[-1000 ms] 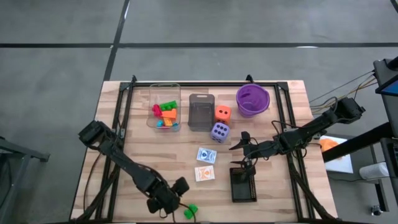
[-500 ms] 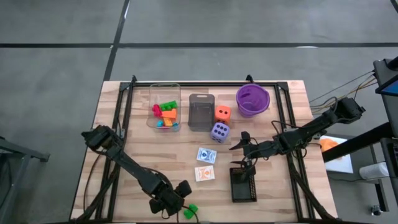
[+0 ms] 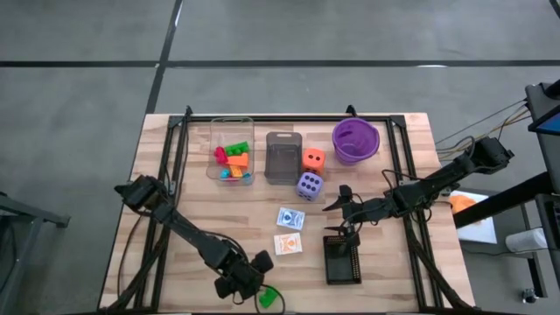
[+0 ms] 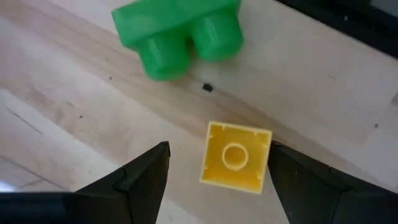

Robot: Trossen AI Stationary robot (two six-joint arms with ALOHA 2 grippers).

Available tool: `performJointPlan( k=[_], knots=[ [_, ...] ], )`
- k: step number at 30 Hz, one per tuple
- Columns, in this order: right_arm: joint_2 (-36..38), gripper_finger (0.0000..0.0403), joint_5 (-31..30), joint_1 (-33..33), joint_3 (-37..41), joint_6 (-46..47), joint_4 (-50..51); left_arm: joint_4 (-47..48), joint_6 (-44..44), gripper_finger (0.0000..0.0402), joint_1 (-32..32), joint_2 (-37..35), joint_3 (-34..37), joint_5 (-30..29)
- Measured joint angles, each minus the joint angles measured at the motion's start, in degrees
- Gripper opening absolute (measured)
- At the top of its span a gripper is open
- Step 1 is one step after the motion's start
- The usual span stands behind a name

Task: Pick & Place Toys
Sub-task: Put the light yellow game piece into the transparent bin

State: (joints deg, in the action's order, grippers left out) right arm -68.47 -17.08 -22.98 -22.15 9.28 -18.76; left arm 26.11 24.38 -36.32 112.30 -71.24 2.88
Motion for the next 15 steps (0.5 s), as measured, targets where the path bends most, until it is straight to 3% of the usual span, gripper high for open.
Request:
performJointPlan(
  k=[9,15],
  knots=[
    [0.0,0.0275,0.06,0.0,0.0,0.22,0.03,-1.02,-0.98,0.0265,0.0,2.21,0.0,2.72],
    [0.0,0.0275,0.13,0.0,0.0,0.24,0.22,-0.82,-0.96,0.02,0.02,2.17,-0.13,2.77]
  ],
)
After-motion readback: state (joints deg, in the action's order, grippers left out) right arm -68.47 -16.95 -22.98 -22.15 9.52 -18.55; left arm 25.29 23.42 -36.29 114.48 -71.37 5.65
